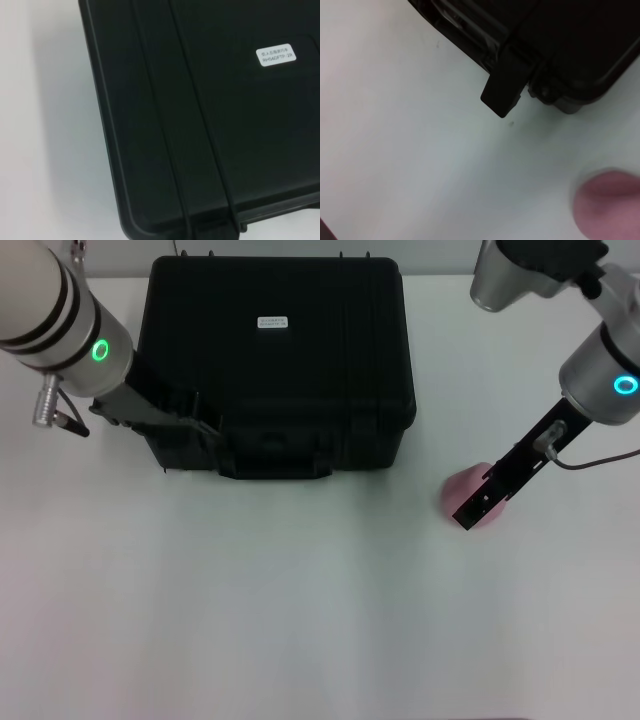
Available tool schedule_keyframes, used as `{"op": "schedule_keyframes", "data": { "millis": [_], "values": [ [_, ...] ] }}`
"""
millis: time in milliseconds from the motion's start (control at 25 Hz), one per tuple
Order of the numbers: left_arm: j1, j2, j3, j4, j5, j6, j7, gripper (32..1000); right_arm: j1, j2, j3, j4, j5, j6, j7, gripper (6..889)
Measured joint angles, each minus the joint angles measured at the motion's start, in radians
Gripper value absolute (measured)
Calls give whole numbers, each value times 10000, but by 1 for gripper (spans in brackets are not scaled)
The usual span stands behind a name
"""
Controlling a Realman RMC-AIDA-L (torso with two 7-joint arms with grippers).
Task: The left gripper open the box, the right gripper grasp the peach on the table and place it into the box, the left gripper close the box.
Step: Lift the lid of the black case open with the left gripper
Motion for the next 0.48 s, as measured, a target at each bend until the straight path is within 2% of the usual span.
{"op": "schedule_keyframes", "data": {
  "millis": [480],
  "values": [
    [-219, -3, 73, -290, 61, 36, -2, 836, 34, 0, 0, -2, 0, 0, -17, 859]
  ]
}}
